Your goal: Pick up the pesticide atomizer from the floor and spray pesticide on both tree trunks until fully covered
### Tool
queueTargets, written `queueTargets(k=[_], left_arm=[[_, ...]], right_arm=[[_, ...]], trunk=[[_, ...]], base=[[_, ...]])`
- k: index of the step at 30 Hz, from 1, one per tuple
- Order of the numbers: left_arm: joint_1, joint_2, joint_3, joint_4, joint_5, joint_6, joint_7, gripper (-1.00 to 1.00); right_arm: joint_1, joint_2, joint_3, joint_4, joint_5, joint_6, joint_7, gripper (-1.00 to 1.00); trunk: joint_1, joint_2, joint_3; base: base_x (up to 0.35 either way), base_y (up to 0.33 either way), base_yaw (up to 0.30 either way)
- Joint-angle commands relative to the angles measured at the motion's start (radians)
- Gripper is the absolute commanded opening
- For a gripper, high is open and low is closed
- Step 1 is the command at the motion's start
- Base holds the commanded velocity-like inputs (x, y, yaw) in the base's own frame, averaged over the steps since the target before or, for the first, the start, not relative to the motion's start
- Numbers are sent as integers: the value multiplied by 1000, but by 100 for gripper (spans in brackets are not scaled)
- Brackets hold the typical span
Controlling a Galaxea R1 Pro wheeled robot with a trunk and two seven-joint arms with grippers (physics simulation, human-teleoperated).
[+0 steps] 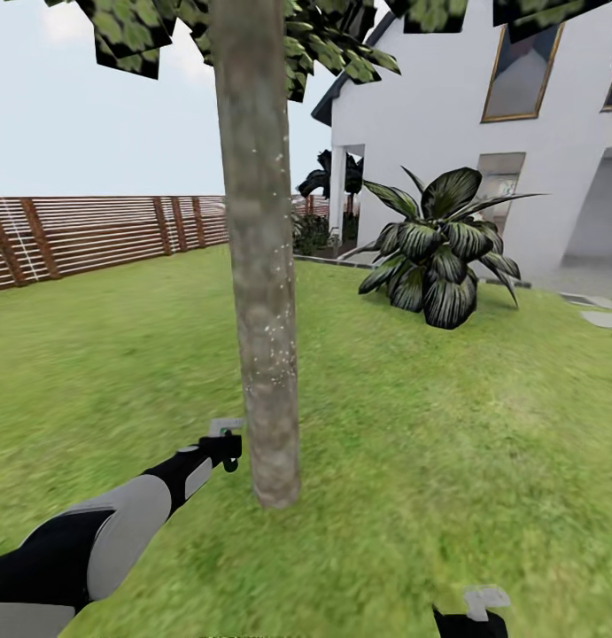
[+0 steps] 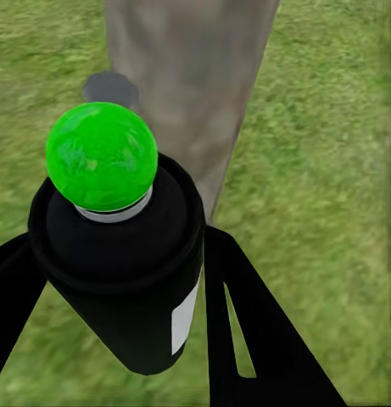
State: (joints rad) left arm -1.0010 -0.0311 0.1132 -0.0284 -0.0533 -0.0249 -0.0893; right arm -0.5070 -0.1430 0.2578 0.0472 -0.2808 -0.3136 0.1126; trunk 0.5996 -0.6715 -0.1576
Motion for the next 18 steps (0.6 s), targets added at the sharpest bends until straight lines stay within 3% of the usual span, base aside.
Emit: queueTargets(k=[1,6,12,18], left_arm=[[-1,0,7,0,-7,-3,-3,-100],[-1,0,7,0,-7,-2,-3,-100],[-1,0,6,0,-7,-1,-3,-100],[-1,-1,6,0,-7,-5,-3,-100]], right_arm=[[-2,0,6,5,-11,-7,7,100],[-2,0,6,5,-11,-7,7,100],[-2,0,6,5,-11,-7,7,100],[-2,0,6,5,-11,-7,8,100]], trunk=[[0,-2,-2],[0,-2,-2],[0,-2,1],[0,-2,5]], base=[[-205,341,-283],[-171,337,-101],[-26,336,-198],[-1,73,-284]])
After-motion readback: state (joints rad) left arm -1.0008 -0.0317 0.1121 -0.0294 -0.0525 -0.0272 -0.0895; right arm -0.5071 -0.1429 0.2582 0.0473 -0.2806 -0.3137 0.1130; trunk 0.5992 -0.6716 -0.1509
